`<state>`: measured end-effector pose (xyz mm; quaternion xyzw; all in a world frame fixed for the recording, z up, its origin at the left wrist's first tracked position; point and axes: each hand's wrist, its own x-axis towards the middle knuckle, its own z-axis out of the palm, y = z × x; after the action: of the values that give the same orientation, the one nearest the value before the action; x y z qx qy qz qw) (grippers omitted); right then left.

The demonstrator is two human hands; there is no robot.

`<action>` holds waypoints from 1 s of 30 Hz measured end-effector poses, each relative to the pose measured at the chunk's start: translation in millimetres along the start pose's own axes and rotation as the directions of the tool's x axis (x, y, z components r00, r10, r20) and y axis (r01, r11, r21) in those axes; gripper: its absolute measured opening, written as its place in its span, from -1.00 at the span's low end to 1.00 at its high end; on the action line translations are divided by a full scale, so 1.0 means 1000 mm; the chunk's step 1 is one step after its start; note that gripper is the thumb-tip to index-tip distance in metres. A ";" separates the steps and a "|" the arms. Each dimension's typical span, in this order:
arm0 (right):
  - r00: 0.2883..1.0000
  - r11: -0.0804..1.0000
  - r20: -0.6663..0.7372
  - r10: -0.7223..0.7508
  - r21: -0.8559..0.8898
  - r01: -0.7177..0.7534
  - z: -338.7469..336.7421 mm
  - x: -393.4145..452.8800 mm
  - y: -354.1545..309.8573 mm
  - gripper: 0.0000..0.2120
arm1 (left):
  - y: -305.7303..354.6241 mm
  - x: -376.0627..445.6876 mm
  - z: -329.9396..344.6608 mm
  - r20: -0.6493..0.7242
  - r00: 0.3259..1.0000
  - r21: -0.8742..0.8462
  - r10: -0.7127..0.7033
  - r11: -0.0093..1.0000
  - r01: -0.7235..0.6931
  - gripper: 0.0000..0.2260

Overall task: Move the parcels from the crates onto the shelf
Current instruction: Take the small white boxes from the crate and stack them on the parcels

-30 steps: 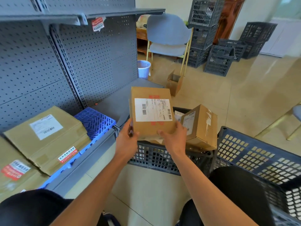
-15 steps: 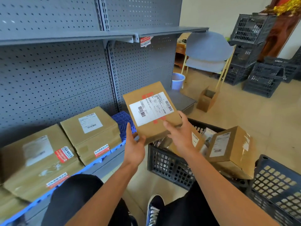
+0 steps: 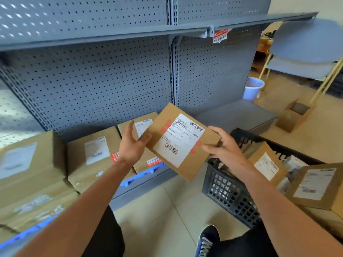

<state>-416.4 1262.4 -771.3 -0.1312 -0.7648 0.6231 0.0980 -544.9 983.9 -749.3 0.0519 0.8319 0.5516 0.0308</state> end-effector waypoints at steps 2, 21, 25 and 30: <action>0.997 1.000 0.080 -0.002 -0.019 0.004 0.014 0.010 -0.006 -0.44 | -0.011 0.005 -0.015 0.095 0.995 -0.080 -0.032 0.996 0.040 -0.42; 0.968 0.998 0.250 -0.030 -0.048 0.044 0.206 0.109 -0.037 -0.38 | -0.096 0.051 -0.159 -0.198 0.972 -0.195 -0.127 0.977 0.088 -0.73; 0.971 1.000 0.237 -0.020 0.000 0.021 0.239 0.120 -0.036 -0.35 | -0.108 0.058 -0.175 -0.247 0.962 -0.170 -0.118 0.982 0.077 -0.77; 0.972 0.999 0.234 0.013 0.038 -0.023 0.269 0.132 -0.031 -0.41 | -0.111 0.066 -0.192 -0.369 0.923 -0.124 -0.113 0.990 0.072 -0.58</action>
<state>-628.0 1050.2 -798.1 -0.0620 -0.7570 0.6504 0.0044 -637.5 773.4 -776.2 -0.0953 0.7930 0.5933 -0.1000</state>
